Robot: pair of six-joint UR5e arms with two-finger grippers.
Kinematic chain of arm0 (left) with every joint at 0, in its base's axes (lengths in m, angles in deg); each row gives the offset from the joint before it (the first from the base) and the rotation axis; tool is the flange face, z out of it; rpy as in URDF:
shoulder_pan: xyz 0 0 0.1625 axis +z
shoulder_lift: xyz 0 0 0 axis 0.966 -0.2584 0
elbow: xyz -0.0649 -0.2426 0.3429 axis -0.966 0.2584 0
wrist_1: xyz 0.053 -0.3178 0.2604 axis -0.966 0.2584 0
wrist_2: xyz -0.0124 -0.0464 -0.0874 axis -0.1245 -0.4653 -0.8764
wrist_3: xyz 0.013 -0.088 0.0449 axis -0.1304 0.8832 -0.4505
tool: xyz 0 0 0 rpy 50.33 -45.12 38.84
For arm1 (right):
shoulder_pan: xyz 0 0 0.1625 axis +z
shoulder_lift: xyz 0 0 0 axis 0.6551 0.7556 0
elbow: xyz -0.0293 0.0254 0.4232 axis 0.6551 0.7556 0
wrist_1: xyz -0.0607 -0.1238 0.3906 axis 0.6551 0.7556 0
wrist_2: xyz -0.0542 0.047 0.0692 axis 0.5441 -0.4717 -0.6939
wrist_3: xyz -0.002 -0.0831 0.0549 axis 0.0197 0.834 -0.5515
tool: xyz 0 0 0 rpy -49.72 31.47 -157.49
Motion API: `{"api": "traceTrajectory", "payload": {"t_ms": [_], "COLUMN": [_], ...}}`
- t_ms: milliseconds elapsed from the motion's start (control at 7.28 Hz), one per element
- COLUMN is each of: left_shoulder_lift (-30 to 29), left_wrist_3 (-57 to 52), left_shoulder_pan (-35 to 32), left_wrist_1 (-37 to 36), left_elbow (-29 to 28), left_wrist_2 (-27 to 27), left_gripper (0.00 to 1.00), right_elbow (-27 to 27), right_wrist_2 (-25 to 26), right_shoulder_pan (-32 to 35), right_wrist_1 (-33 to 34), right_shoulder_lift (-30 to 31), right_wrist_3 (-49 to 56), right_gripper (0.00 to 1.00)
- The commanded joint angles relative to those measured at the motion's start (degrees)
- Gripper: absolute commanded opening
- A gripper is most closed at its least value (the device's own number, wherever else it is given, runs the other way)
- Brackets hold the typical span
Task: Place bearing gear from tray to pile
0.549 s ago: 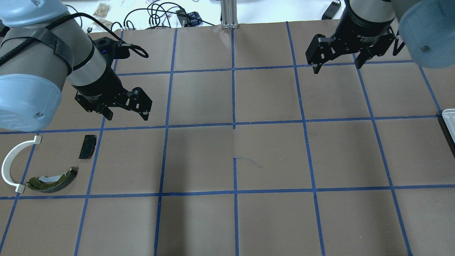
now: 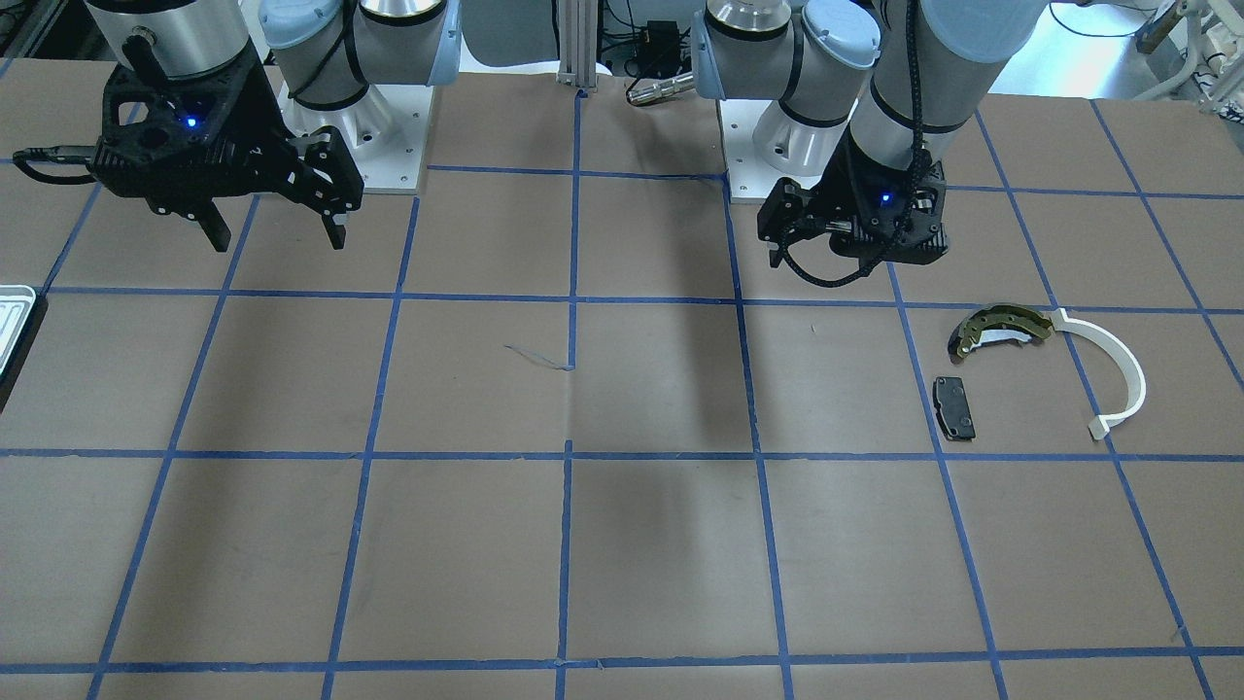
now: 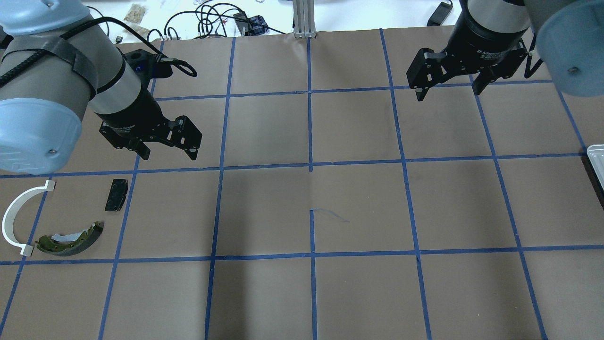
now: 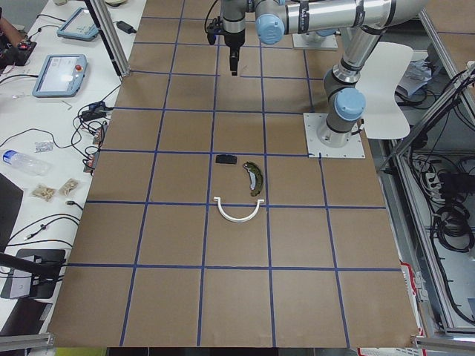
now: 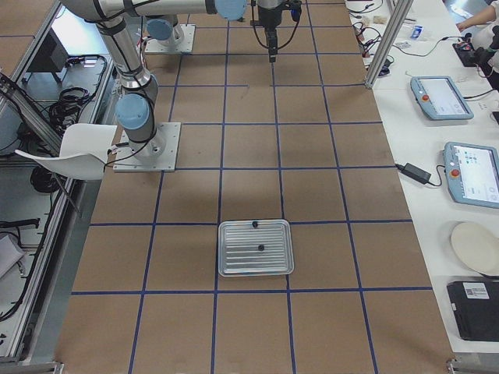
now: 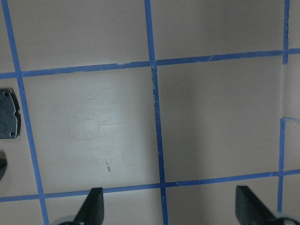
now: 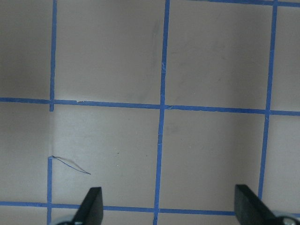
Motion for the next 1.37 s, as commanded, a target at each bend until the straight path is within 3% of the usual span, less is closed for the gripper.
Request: {"api": "traceTrajectory", "payload": {"t_ms": [0,137,687,824,1236], "left_shoulder_lift": [-0.03,0.06,-0.03,-0.03,-0.03], "left_wrist_3": [0.01,0.01,0.01,0.1,0.1], "left_shoulder_pan": [-0.02,-0.02,-0.02,-0.02,-0.02], "left_wrist_1": [0.0,0.0,0.0,-0.09,0.0], "left_elbow": [0.0,0.0,0.0,0.0,0.0], "left_wrist_2": [0.0,0.0,0.0,0.0,0.0], "left_gripper": [1.0,1.0,1.0,1.0,1.0], "right_elbow": [-0.2,-0.2,-0.99,-4.3,-9.08], "right_wrist_2": [0.47,3.96,3.47,2.86,-0.39], "right_shoulder_pan": [-0.8,-4.89,-31.76,-39.75,-52.2], "right_wrist_1": [0.82,1.18,-0.39,-0.14,14.4], "right_shoulder_lift": [0.59,0.68,1.22,-0.18,-11.75], "right_wrist_3": [2.77,14.55,40.53,45.12,59.62], "right_gripper": [1.0,1.0,1.0,1.0,1.0]}}
